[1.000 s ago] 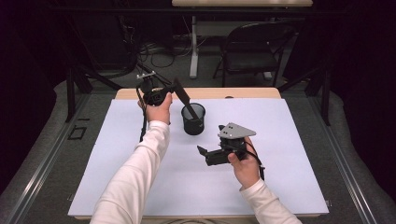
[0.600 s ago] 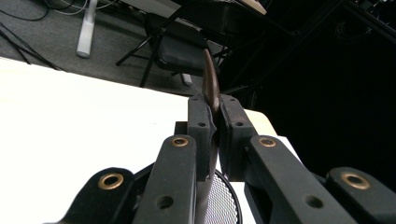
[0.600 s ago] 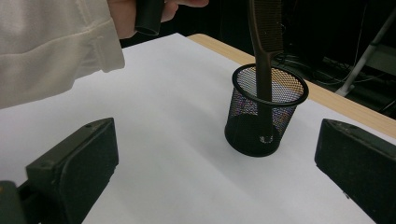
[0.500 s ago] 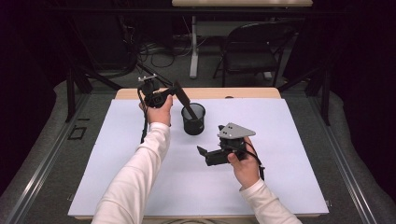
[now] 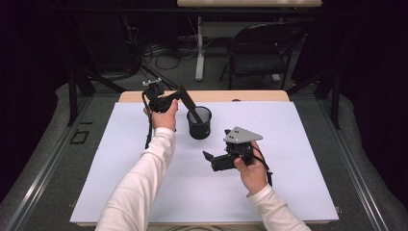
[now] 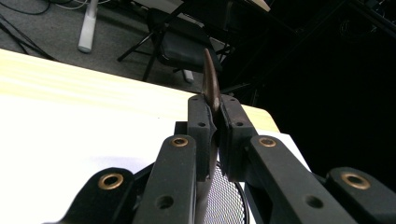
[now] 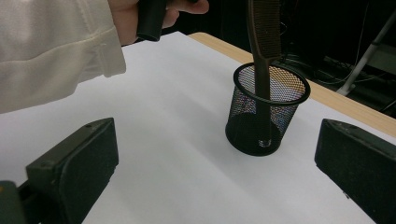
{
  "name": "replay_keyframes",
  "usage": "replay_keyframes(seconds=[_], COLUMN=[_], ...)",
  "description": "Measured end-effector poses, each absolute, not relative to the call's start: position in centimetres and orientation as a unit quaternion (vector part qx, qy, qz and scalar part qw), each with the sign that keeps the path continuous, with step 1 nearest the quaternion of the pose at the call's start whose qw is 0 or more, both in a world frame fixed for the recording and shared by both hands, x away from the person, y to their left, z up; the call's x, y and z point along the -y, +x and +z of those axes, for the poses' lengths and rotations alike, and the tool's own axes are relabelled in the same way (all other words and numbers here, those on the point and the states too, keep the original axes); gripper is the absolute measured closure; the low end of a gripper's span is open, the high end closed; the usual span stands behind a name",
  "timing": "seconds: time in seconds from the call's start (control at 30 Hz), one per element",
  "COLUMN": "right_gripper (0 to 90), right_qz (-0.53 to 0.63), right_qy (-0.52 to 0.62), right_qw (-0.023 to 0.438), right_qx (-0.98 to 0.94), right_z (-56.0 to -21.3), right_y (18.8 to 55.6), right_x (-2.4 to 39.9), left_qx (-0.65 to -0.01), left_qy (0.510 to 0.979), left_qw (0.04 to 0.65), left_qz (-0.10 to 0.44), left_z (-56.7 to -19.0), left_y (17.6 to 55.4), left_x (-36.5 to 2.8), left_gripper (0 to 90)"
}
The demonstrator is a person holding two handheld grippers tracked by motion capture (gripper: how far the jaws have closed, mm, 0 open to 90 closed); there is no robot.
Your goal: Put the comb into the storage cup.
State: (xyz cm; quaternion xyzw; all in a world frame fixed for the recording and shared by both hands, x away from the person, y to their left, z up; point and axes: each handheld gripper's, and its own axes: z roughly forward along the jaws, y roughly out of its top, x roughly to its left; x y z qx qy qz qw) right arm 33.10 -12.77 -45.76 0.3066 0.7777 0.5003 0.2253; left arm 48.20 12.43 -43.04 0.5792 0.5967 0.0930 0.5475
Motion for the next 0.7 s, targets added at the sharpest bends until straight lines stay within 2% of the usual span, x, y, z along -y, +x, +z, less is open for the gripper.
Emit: replay_keyframes(seconds=[0.7], right_gripper=[0.0], right_qz=[0.5], right_qy=[0.306], right_qw=[0.225], right_qx=[-0.778], right_z=[-45.8], right_y=[33.1], right_x=[12.72], left_qx=[-0.605], left_qy=[0.571], left_qw=[0.547], left_qz=[0.09], left_z=[-43.76], left_y=[48.26], left_x=[-13.28], left_gripper=[84.3])
